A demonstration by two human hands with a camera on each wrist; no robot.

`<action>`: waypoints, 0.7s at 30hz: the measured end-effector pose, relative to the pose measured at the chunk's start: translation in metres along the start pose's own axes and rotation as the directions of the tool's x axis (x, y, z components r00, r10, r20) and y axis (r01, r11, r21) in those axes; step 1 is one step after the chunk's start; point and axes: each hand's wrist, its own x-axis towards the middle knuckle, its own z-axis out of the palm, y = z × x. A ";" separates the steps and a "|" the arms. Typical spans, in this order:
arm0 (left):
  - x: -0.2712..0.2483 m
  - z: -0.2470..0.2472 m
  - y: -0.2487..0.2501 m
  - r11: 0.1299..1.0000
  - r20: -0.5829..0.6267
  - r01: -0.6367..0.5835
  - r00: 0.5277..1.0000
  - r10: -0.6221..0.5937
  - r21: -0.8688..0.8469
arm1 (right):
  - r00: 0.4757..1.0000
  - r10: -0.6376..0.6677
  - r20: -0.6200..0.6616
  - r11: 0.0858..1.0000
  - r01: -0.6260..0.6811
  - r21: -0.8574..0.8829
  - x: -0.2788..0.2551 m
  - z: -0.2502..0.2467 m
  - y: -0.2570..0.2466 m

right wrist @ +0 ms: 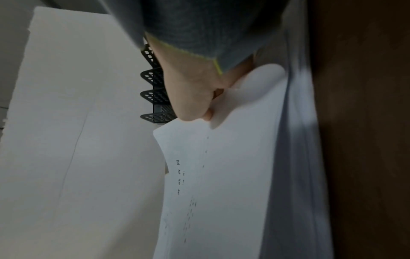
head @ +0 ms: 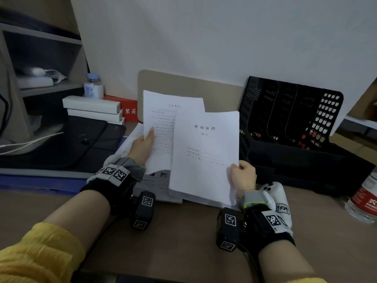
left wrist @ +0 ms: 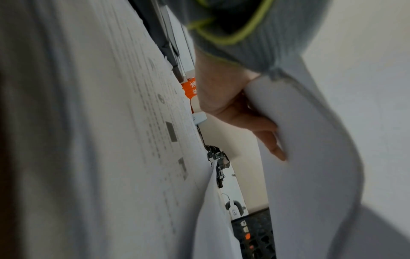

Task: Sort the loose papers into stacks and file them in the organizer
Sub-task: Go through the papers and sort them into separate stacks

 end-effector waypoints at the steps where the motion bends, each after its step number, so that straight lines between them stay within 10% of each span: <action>1: 0.006 -0.005 -0.003 1.000 -0.023 -0.009 1.000 0.009 -0.022 | 1.000 0.007 -0.015 0.999 -0.008 -0.042 0.001 -0.003 0.001; 21: 0.032 -0.038 -0.021 0.903 -0.111 0.006 0.992 -0.060 -0.430 | 0.993 0.112 -0.037 0.955 -0.118 -0.271 0.005 -0.010 0.012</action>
